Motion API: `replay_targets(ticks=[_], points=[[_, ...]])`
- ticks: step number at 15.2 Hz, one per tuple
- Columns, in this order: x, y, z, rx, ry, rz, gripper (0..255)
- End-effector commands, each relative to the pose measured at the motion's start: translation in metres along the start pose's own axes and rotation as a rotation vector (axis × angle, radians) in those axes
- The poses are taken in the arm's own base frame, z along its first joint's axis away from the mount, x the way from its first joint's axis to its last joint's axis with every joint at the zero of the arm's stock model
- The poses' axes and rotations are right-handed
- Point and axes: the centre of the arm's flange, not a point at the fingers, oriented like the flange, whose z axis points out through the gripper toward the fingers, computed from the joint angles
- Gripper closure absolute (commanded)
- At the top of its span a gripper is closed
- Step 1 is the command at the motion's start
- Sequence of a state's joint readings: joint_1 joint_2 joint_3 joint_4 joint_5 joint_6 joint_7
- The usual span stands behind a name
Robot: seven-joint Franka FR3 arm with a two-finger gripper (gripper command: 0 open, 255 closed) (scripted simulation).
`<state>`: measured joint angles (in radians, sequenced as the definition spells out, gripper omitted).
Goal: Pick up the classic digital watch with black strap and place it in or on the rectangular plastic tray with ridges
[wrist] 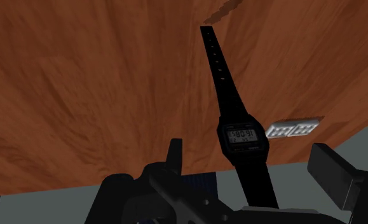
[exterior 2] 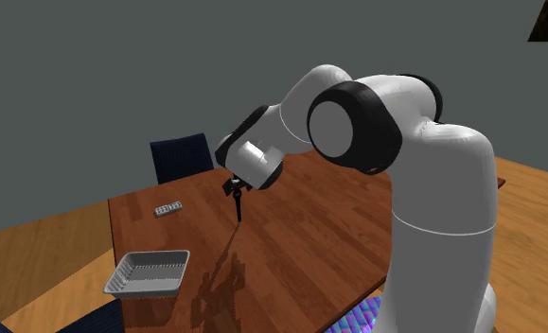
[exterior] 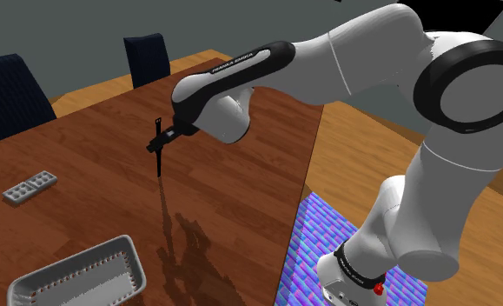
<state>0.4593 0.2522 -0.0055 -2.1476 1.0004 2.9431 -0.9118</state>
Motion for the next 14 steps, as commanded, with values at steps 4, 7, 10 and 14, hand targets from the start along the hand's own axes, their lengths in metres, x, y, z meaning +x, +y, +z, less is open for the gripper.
replay_targets(ticks=[4, 7, 10, 14], points=[[0.0, 0.0003, 0.0016, 0.0, 0.0, 0.0, 0], [0.0, 0.0003, 0.0016, 0.0, 0.0, 0.0, 255], [-0.0001, 0.0003, 0.0015, 0.0, 0.0, 0.0, 255], [-0.0001, 0.0003, 0.0015, 0.0, 0.0, 0.0, 255]])
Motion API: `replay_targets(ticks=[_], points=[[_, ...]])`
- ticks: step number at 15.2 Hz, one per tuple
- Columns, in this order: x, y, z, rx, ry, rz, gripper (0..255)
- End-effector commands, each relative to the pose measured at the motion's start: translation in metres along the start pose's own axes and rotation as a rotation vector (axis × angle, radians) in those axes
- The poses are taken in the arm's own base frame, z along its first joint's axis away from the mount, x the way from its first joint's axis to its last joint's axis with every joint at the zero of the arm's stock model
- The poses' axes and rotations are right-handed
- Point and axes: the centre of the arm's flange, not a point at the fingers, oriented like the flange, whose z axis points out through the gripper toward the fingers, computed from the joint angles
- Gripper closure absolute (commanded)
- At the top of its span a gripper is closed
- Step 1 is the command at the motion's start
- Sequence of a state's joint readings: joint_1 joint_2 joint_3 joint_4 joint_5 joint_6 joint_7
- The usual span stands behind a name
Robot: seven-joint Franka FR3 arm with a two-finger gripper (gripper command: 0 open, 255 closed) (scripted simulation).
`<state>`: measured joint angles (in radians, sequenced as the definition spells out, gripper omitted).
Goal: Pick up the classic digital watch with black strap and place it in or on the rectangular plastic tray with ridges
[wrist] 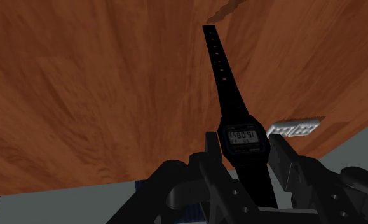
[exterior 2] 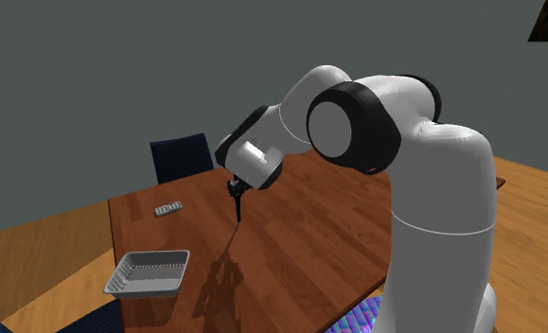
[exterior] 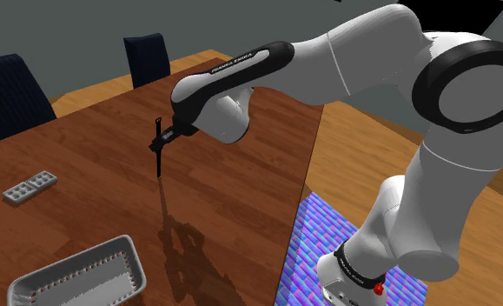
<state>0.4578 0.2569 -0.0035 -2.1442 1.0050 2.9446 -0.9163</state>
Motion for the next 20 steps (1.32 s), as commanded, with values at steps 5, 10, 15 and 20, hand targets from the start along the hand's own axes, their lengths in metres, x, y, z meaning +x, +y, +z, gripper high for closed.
replay_targets(ticks=[5, 10, 15, 20], points=[[0.009, -0.003, -0.013, 0.0, 0.0, 0.0, 255], [0.025, -0.008, -0.033, 0.0, 0.0, 0.0, 255], [0.04, -0.012, -0.054, 0.0, 0.0, 0.0, 255], [0.055, -0.017, -0.075, 0.0, 0.0, 0.0, 255]])
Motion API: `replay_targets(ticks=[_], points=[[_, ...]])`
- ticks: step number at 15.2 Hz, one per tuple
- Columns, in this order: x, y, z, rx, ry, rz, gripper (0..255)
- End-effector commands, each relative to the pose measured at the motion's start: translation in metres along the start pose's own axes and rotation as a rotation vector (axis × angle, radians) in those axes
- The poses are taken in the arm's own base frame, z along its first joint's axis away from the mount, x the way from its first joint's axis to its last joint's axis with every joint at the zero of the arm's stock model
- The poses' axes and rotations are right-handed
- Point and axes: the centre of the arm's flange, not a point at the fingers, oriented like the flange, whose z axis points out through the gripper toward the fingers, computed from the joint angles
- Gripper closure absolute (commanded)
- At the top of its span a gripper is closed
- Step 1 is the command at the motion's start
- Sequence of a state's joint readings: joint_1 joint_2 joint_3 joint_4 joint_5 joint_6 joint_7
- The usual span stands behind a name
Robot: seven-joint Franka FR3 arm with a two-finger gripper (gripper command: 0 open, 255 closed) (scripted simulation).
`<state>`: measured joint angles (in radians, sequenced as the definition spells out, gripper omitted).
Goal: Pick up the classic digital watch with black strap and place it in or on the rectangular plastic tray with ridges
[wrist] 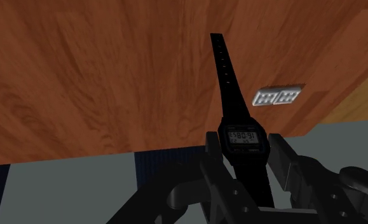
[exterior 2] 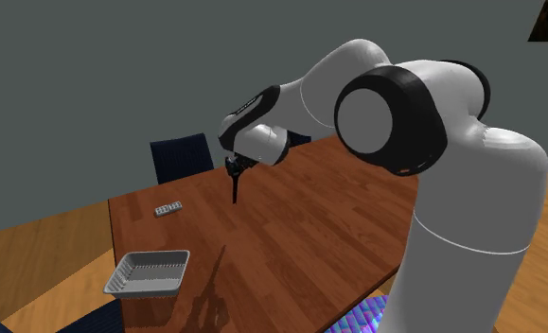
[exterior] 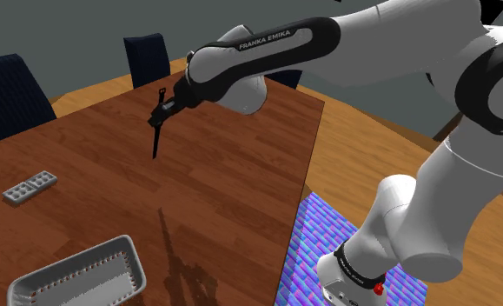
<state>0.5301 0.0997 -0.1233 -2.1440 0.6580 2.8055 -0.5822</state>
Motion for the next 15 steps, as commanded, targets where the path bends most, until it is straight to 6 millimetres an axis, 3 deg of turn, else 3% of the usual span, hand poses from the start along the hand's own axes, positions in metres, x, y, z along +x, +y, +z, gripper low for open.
replay_targets(ticks=[1, 6, 15], points=[[0.006, -0.002, -0.008, 0.0, 0.0, 0.0, 255], [0.018, -0.006, -0.025, 0.0, 0.0, 0.0, 255], [-0.006, -0.123, -0.029, 0.0, 0.0, 0.0, 255]])
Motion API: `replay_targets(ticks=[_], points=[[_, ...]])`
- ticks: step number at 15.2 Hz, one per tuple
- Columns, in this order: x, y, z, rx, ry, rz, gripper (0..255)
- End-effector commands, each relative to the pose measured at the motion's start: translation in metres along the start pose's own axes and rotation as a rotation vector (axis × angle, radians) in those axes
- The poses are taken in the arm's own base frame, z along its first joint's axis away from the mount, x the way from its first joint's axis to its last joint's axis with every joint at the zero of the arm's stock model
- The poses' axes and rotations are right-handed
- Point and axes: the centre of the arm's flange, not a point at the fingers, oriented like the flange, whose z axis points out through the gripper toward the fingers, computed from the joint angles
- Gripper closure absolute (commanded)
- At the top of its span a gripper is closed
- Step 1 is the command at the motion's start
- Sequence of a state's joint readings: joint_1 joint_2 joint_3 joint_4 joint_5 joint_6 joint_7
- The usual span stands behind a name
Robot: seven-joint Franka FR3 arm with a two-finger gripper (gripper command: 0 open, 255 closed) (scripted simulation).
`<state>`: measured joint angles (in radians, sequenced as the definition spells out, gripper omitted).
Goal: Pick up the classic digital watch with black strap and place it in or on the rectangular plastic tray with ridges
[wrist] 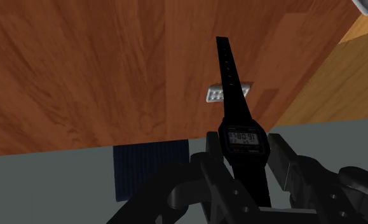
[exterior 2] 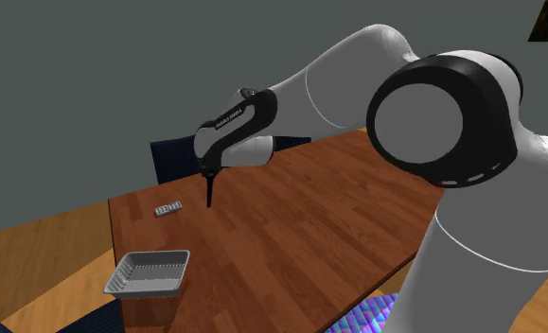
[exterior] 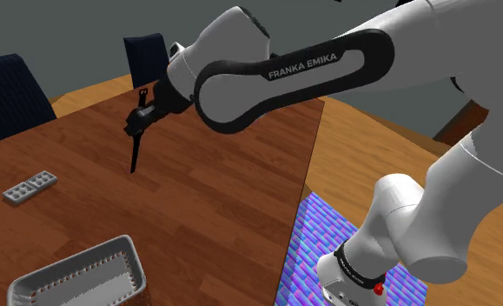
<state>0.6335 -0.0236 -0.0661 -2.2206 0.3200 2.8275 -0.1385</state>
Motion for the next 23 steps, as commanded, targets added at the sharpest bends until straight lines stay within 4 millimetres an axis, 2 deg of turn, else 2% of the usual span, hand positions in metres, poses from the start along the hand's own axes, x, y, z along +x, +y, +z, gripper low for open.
replay_targets(ticks=[1, 18, 23], points=[[-0.006, -0.025, 0.001, -0.001, 0.001, 0.003, 255], [-0.052, -0.249, -0.007, -0.001, 0.001, 0.003, 255], [-0.068, -0.244, 0.014, -0.001, 0.001, 0.003, 255]])
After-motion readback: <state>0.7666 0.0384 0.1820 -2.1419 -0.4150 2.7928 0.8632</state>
